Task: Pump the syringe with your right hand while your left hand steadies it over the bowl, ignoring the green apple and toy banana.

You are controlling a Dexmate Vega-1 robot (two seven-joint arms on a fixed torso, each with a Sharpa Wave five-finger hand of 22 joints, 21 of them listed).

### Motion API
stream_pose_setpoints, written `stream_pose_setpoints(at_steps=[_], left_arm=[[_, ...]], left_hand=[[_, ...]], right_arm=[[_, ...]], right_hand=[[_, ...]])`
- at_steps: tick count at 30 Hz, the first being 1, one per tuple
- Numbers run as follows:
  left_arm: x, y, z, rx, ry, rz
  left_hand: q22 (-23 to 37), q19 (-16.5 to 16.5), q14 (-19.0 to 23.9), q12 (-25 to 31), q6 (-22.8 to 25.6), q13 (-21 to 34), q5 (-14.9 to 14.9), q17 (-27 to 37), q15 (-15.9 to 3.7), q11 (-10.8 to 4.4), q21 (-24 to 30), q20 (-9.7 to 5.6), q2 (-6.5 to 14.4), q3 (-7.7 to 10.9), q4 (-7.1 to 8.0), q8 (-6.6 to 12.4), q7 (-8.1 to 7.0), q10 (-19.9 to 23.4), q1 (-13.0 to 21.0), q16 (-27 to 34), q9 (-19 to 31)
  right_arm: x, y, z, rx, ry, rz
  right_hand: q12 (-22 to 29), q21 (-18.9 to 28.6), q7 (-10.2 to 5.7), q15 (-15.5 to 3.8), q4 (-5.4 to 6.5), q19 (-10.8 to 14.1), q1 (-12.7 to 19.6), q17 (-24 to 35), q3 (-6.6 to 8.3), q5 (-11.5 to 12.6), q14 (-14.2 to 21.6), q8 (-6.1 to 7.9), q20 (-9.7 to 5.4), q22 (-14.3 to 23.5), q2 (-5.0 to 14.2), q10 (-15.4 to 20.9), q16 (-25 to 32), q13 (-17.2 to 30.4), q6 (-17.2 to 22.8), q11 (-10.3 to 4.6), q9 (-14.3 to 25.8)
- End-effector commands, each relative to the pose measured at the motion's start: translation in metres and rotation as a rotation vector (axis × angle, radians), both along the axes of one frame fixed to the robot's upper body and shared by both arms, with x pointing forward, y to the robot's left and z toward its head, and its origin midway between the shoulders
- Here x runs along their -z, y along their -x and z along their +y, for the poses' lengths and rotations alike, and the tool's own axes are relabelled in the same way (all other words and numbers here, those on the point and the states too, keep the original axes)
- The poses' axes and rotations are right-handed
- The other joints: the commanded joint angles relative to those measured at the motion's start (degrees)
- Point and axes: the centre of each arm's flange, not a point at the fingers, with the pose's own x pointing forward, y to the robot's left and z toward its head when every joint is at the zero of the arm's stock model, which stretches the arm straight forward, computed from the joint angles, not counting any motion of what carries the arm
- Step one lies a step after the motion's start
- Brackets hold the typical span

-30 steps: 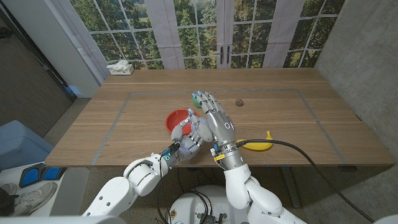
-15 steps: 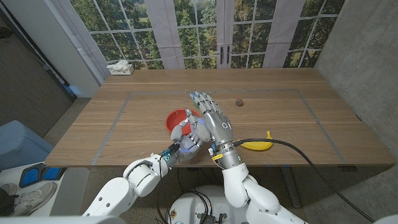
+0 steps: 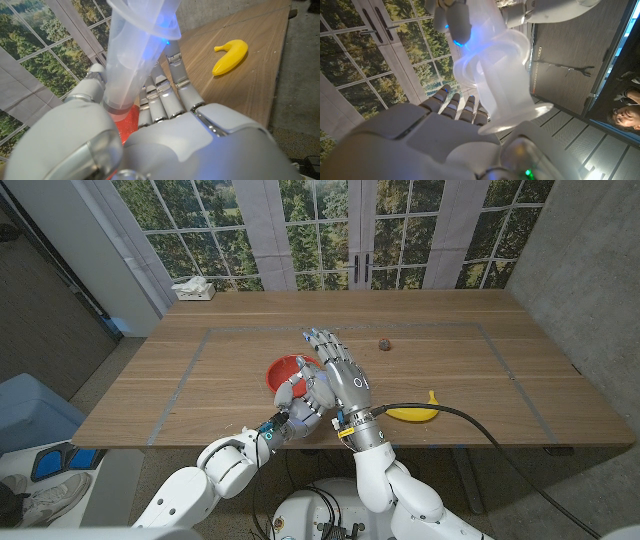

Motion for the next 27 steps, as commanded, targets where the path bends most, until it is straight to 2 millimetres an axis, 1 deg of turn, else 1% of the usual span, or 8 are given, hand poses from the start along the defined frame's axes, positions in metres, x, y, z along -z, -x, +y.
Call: stream_pose_setpoints(at_steps=[1,17,27], left_arm=[[0.000,0.000,0.001,-0.002,0.001,-0.001],[-0.005,-0.002,0.001,0.005,-0.004,-0.012],[-0.008,-0.003,0.000,0.017,-0.019,-0.022]], left_hand=[[0.14,-0.08,-0.26,0.16,0.93,0.14,0.17,0.07,-5.04,-7.92,-0.01,-5.44,6.21,15.40,6.72,4.87,0.15,6.12,-0.50,0.16,0.05],[0.18,-0.22,-0.41,0.20,0.92,0.14,0.17,0.08,-5.03,-7.92,0.02,-5.53,6.26,15.56,6.48,4.90,0.21,6.10,-0.66,0.21,-0.51],[0.20,-0.17,-0.41,0.24,1.04,0.15,0.15,0.09,-5.03,-7.91,0.09,-5.53,6.27,15.61,6.39,4.97,0.29,6.17,-0.72,0.26,-0.74]], right_arm=[[-0.002,-0.010,0.005,0.015,0.008,0.005],[-0.007,-0.022,0.006,0.006,0.017,0.016],[-0.007,-0.024,0.004,0.018,0.025,0.028]], right_hand=[[0.26,-0.05,-0.04,-8.39,0.02,-0.22,-0.21,0.16,0.00,0.35,-0.72,0.13,-3.91,0.15,1.08,-0.53,0.41,0.16,0.01,-0.20,0.03],[0.36,-0.07,0.01,-8.30,0.08,-0.32,-0.24,0.05,-0.06,0.35,-0.77,0.17,-3.86,0.15,1.01,-0.55,0.49,0.15,0.01,-0.13,0.03],[0.40,-0.07,0.01,-8.23,0.13,-0.34,-0.27,0.00,-0.10,0.35,-0.74,0.18,-3.83,0.15,1.00,-0.56,0.58,0.14,-0.02,-0.11,0.03]])
